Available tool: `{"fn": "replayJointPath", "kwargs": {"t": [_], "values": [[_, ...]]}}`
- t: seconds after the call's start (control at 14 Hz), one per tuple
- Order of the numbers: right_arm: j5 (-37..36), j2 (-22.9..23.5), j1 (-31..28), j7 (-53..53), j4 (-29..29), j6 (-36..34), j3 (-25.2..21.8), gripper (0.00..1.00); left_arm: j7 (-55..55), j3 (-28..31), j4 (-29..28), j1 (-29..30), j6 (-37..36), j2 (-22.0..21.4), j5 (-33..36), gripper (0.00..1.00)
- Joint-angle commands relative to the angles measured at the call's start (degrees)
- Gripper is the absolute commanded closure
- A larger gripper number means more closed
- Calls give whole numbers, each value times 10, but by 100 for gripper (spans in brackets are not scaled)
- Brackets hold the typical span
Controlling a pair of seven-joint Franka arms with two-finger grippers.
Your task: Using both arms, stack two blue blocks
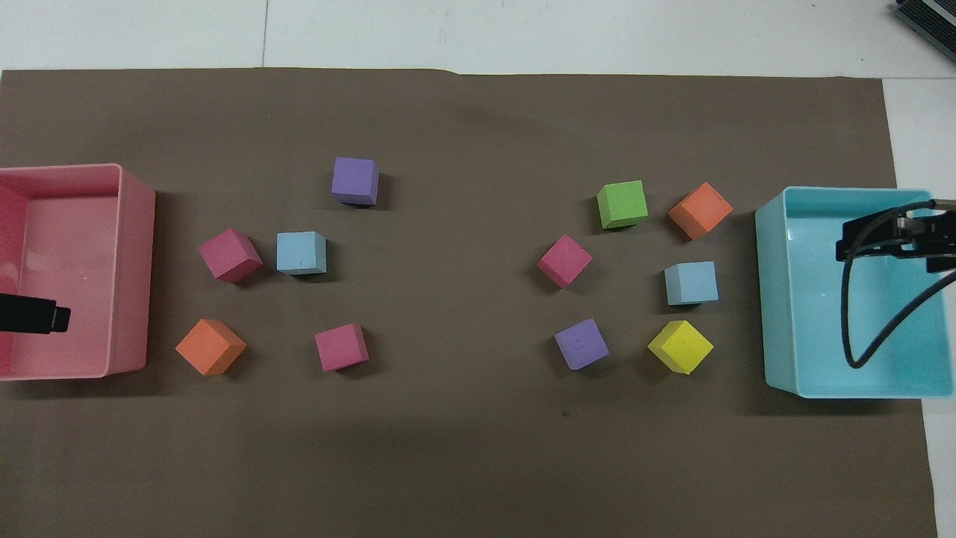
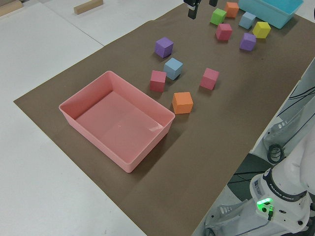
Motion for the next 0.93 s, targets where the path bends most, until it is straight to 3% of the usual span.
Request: {"fn": "replayJointPath", "kwargs": {"t": [0.0, 0.86], "values": [[7, -15, -3, -15, -46, 47, 6, 0, -3, -7, 1, 11, -9, -7, -8, 0], [8, 9, 7, -17, -197, 224, 9, 0, -3, -7, 1, 11, -9, -8, -8, 0]]}}
